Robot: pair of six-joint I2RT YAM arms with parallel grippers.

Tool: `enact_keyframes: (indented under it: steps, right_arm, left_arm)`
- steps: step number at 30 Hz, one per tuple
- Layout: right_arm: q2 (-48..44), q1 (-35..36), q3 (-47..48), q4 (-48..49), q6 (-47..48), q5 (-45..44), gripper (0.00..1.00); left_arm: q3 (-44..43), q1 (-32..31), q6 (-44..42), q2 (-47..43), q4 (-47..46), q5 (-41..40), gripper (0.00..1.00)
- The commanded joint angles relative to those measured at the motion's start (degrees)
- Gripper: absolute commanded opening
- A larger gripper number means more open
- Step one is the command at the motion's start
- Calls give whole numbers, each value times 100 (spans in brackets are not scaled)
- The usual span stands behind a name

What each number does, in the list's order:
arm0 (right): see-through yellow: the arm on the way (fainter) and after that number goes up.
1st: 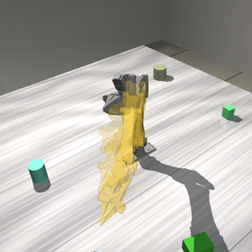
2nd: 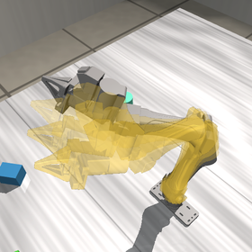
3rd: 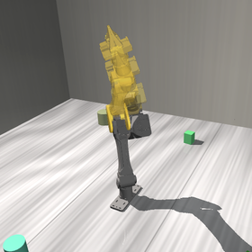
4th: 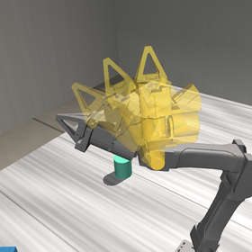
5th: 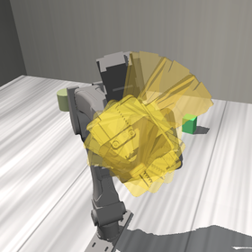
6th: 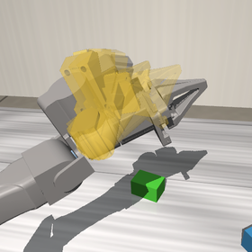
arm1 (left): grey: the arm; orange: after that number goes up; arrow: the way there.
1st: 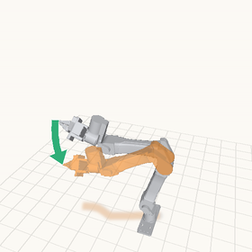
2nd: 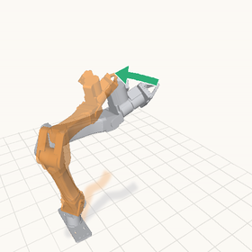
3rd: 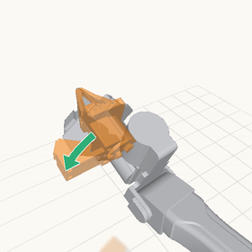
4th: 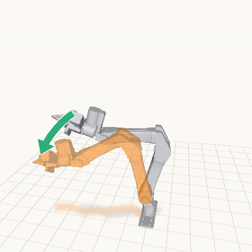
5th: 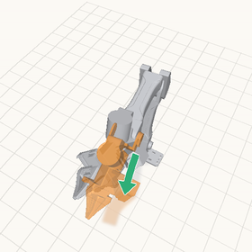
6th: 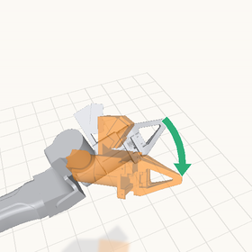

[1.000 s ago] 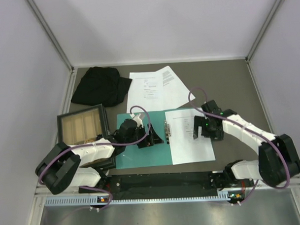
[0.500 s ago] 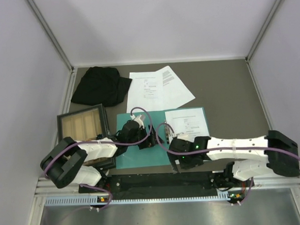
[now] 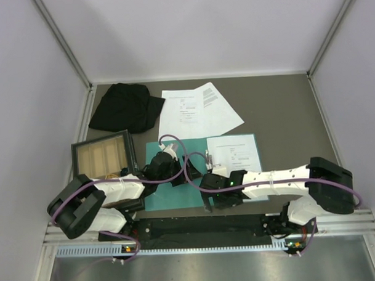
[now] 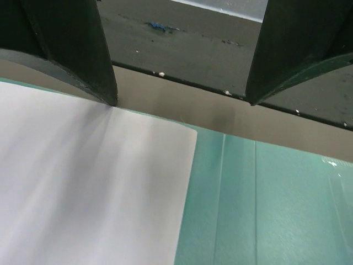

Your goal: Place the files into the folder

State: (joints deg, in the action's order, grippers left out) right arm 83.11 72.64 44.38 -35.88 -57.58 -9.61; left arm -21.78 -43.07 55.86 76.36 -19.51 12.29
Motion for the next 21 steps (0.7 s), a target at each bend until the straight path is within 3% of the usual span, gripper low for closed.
enact_keyframes:
  steps: [1, 8, 13, 16, 20, 21]
  right_arm:
    - [240, 48, 237, 248, 80, -401, 99]
    - [276, 40, 730, -270, 274, -657, 99]
    - [-461, 84, 730, -586, 274, -498, 99]
    - [-936, 40, 1010, -1131, 300, -866, 99]
    - [-1323, -977, 968, -1072, 869, -535, 99]
    - [-1498, -1685, 776, -922, 1011, -203, 99]
  left_arm:
    - [95, 0, 4, -86, 26, -113, 85]
    - [86, 0, -40, -174, 157, -122, 85]
    - [-203, 0, -224, -393, 509, -131, 85]
    - [-396, 0, -303, -429, 632, -69, 85]
    - [-608, 0, -338, -455, 685, -25, 85]
    - [-643, 0, -347, -438, 703, -34, 85]
